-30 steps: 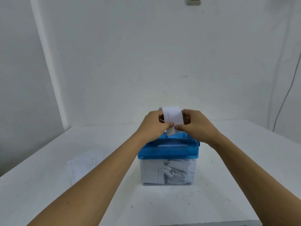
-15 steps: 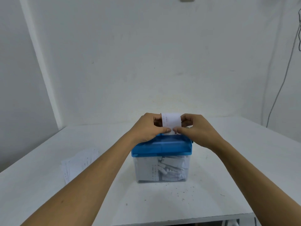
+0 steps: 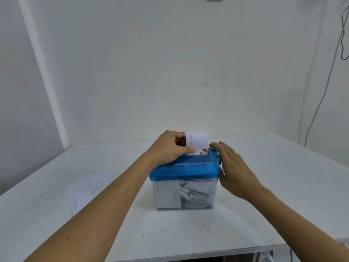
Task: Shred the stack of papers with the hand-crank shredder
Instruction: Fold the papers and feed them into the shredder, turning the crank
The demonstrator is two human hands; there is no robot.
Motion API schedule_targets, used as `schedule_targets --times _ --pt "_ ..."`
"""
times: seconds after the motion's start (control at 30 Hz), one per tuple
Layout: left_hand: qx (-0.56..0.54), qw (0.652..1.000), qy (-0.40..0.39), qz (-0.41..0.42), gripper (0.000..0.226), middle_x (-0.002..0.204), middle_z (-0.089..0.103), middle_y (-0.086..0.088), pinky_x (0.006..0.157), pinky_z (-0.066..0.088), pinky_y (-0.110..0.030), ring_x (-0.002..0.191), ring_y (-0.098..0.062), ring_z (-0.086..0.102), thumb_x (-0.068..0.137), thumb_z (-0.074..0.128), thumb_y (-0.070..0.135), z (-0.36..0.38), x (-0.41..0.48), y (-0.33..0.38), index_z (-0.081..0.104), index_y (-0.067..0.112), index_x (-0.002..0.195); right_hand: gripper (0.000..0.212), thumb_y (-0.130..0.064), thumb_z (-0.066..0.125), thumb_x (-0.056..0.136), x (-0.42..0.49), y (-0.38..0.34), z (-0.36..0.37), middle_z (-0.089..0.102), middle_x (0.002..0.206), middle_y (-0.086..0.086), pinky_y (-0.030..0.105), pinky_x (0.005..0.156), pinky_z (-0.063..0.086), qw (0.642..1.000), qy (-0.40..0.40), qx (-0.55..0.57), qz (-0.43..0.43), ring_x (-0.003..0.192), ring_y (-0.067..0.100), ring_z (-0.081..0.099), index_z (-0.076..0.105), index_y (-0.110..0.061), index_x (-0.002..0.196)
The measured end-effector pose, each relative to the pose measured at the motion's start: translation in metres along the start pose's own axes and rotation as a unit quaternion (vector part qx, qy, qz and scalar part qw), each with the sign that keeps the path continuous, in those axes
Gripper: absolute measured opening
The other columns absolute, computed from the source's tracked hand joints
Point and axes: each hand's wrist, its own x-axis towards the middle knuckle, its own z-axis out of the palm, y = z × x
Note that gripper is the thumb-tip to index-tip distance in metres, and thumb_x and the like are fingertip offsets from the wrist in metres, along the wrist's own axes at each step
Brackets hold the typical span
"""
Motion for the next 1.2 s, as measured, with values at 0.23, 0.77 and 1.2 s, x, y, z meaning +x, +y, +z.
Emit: schedule_targets --times 0.23,0.77,1.2 --pt "0.031 0.999 -0.018 -0.014 0.037 0.100 0.071 0.019 0.072 0.049 -0.009 0.092 0.004 0.066 0.085 0.080 0.022 -0.001 0.001 0.000 0.071 0.024 0.121 0.068 -0.006 0.059 0.093 -0.016 0.009 0.033 0.036 0.151 -0.006 0.024 0.118 0.026 1.000 0.001 0.001 0.005 0.138 0.010 0.034 0.027 -0.021 0.151" --pt "0.199 0.970 -0.131 -0.041 0.084 0.132 0.051 0.018 0.095 0.042 -0.026 0.116 -0.008 0.052 0.072 0.075 0.069 -0.008 -0.009 0.008 0.042 0.036 0.143 0.032 -0.024 0.049 0.100 -0.022 -0.017 0.026 0.061 0.091 -0.004 0.037 0.073 0.059 0.990 -0.085 -0.037 0.106 0.075 0.017 0.061 0.033 -0.019 0.126" --pt "0.272 0.948 -0.145 -0.079 0.080 0.113 0.061 0.019 0.094 0.052 -0.042 0.101 -0.011 0.060 0.055 0.065 0.090 0.004 -0.012 0.012 0.051 0.046 0.121 0.027 -0.027 0.068 0.086 0.011 -0.052 -0.074 0.054 0.076 0.001 0.026 0.061 0.044 0.917 -0.349 -0.129 0.145 0.068 0.017 0.053 0.046 -0.016 0.076"
